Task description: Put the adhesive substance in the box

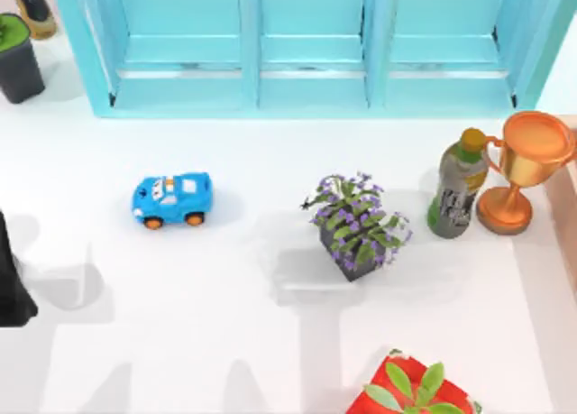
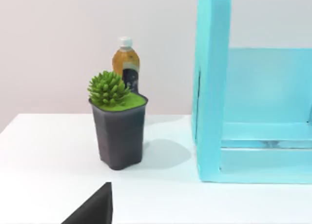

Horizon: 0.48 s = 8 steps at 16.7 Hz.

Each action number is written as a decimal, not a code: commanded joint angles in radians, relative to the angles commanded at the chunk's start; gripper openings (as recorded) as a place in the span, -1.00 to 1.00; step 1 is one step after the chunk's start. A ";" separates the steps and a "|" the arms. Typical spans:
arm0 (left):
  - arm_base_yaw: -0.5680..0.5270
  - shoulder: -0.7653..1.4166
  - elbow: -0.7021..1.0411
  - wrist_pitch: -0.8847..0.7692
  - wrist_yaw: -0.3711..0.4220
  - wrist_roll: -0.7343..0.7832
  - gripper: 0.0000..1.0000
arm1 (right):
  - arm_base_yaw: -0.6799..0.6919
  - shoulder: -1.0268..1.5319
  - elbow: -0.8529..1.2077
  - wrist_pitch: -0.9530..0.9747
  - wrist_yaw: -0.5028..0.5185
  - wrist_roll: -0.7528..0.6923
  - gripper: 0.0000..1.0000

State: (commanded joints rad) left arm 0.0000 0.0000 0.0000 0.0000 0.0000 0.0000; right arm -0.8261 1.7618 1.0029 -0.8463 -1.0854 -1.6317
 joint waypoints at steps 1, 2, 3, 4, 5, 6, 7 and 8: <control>0.000 0.000 0.000 0.000 0.000 0.000 1.00 | 0.017 0.000 -0.019 0.059 0.000 0.038 -1.00; 0.000 0.000 0.000 0.000 0.000 0.000 1.00 | 0.034 0.001 -0.038 0.118 -0.001 0.076 -1.00; 0.000 0.000 0.000 0.000 0.000 0.000 1.00 | 0.050 0.002 -0.058 0.175 -0.001 0.114 -1.00; 0.000 0.000 0.000 0.000 0.000 0.000 1.00 | 0.066 0.003 -0.076 0.225 -0.001 0.149 -1.00; 0.000 0.000 0.000 0.000 0.000 0.000 1.00 | 0.079 0.004 -0.091 0.263 -0.001 0.179 -1.00; 0.000 0.000 0.000 0.000 0.000 0.000 1.00 | 0.089 0.003 -0.102 0.292 -0.002 0.202 -1.00; 0.000 0.000 0.000 0.000 0.000 0.000 1.00 | 0.095 0.003 -0.109 0.309 -0.002 0.218 -1.00; 0.000 0.000 0.000 0.000 0.000 0.000 1.00 | 0.097 0.002 -0.111 0.316 -0.003 0.223 -1.00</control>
State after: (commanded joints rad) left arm 0.0000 0.0000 0.0000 0.0000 0.0000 0.0000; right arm -0.7286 1.7643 0.8915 -0.5304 -1.0881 -1.4084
